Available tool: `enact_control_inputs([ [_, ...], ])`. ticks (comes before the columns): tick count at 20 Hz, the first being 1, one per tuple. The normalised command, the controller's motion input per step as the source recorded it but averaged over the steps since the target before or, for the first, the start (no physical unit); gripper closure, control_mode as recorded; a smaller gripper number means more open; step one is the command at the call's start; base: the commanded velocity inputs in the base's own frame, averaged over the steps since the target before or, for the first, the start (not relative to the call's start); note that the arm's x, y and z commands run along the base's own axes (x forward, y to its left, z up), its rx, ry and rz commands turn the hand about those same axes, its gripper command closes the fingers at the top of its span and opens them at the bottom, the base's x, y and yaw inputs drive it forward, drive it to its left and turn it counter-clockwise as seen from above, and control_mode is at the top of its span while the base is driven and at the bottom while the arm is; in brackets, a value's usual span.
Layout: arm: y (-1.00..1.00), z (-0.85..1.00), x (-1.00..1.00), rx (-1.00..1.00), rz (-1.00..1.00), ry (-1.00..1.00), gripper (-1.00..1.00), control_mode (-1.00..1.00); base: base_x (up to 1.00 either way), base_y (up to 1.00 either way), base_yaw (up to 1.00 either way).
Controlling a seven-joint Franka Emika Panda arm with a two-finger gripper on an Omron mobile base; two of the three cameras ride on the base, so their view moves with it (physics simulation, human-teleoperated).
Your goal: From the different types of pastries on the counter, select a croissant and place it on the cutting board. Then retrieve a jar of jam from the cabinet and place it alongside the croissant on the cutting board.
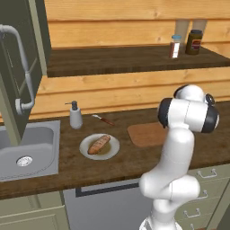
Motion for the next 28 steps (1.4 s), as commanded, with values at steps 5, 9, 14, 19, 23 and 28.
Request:
enact_control_inputs([
  [5,0.38,0.22,-0.31,0.0,0.09,0.06,1.0,-1.0,0.0,0.0,0.0],
  [9,0.24,0.03,-0.07,0.0,0.04,0.02,1.0,-1.0,0.0,0.0,0.0],
  [14,0.33,-0.11,-0.61,0.0,0.04,0.1,1.0,-1.0,0.0,0.0,0.0],
  [19,0.55,0.0,-0.11,0.0,0.03,0.09,1.0,-1.0,0.0,0.0,0.0],
  [23,0.42,0.0,0.01,0.0,0.02,0.09,1.0,-1.0,0.0,0.0,0.0],
  [28,0.04,-0.12,0.3,0.0,0.01,0.04,1.0,-1.0,0.0,0.0,0.0],
])
